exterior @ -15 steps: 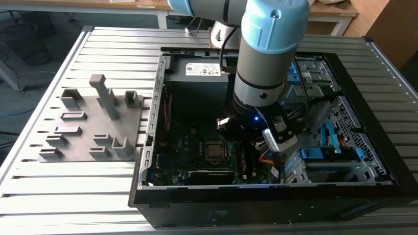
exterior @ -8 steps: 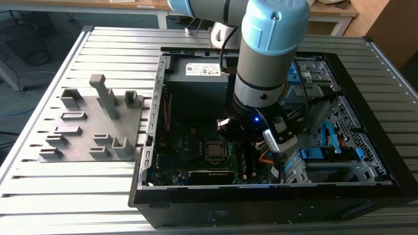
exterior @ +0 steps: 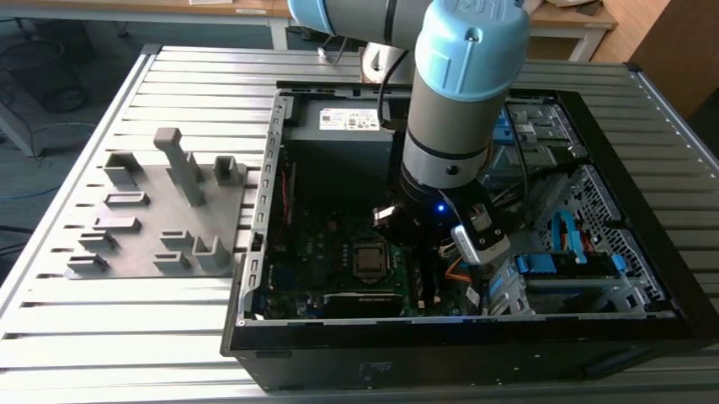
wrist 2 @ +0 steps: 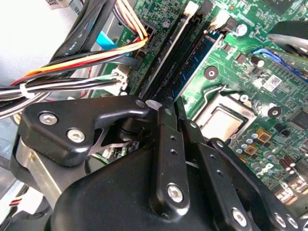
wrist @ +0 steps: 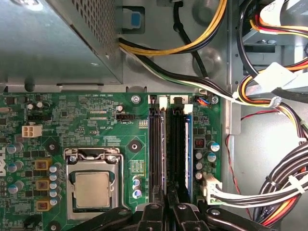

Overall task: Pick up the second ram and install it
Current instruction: 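Insert the second ram into the second slot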

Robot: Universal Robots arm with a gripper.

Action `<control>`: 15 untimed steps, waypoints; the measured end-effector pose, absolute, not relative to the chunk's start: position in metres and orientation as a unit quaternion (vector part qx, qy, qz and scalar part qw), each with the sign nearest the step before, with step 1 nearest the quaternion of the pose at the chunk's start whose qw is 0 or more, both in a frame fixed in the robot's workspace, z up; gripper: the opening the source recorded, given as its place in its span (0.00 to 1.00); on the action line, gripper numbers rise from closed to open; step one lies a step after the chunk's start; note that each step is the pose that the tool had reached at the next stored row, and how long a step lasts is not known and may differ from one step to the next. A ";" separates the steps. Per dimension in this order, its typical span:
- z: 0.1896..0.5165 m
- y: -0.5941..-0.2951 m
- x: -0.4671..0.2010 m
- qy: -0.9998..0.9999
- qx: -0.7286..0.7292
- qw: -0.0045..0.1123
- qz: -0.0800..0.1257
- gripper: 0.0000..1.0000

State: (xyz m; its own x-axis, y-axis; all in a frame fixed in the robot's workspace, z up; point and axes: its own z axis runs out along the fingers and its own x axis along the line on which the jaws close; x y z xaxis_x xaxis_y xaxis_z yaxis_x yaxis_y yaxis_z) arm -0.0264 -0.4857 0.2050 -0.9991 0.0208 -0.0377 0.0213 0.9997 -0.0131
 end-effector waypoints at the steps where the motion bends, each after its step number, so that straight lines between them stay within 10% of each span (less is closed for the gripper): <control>1: 0.205 -0.486 -0.026 1.000 0.011 0.019 -0.007 0.14; 15: 0.206 -0.486 -0.026 1.000 0.011 0.019 -0.007 0.21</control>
State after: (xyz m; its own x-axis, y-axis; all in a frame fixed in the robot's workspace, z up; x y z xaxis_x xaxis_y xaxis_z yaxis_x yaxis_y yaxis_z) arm -0.0256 -0.4857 0.2059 -0.9991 0.0209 -0.0377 0.0214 0.9997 -0.0130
